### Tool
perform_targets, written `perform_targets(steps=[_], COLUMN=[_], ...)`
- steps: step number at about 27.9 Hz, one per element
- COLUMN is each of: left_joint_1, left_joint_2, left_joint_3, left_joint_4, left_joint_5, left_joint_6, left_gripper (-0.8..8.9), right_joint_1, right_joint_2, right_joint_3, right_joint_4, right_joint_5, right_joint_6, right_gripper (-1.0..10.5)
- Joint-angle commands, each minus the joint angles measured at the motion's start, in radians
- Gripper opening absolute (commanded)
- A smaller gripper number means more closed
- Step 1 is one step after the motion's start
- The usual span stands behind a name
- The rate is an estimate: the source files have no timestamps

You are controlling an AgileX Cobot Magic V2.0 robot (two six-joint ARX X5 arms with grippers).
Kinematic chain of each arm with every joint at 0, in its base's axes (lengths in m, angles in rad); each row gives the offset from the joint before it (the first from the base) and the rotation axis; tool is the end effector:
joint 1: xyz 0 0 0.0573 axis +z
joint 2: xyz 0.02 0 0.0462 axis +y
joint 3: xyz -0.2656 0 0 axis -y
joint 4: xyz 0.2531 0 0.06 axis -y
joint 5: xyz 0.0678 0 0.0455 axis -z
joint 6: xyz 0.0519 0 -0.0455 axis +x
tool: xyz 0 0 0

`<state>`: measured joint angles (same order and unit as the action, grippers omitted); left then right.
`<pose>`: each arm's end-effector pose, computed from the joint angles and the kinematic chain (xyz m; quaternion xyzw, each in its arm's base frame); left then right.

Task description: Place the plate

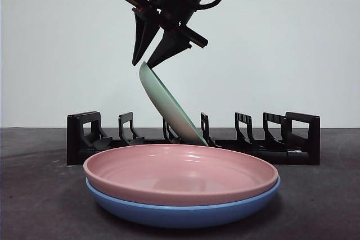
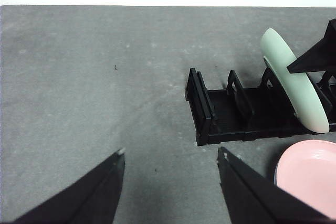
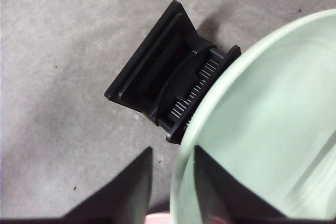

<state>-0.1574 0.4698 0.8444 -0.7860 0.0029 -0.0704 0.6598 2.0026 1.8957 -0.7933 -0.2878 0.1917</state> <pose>0.1051 -0.0168 0.3243 -0.0186 0.2063 -0.0712 0.9757 0.3562 0.2950 0.2853 -0.0034 0.4649 0.3680 0.8052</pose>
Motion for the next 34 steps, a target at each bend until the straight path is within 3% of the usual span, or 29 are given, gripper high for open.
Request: perform_targets(steps=[1,4,21,30,34], left_joint_1=[0.0,0.0,0.0,0.0,0.0], left_joint_2=[0.002,0.001,0.001,0.001,0.001], left_joint_3=[0.017,0.017,0.017,0.017,0.017], left_joint_4=[0.007,0.006,0.008,0.009,0.011], left_joint_5=[0.0,0.0,0.0,0.0,0.0], left_joint_6=[0.009,0.008,0.006,0.005,0.002], left_gripper=[2.82,2.82,2.82,2.82,2.81], right_joint_1=[0.009,0.011,0.015,0.048,0.097], right_joint_2=[0.018,0.018,-0.109,-0.248,-0.307], right_joint_3=[0.03,0.03,0.054,0.055,0.055], right_joint_4=[0.007,0.007,0.009,-0.036,-0.068], right_joint_5=[0.001,0.002,-0.06,-0.048,0.037], right_joint_6=[0.007,0.007,0.002,-0.094,-0.143], right_gripper=[0.6,0.1,0.1,0.1,0.1])
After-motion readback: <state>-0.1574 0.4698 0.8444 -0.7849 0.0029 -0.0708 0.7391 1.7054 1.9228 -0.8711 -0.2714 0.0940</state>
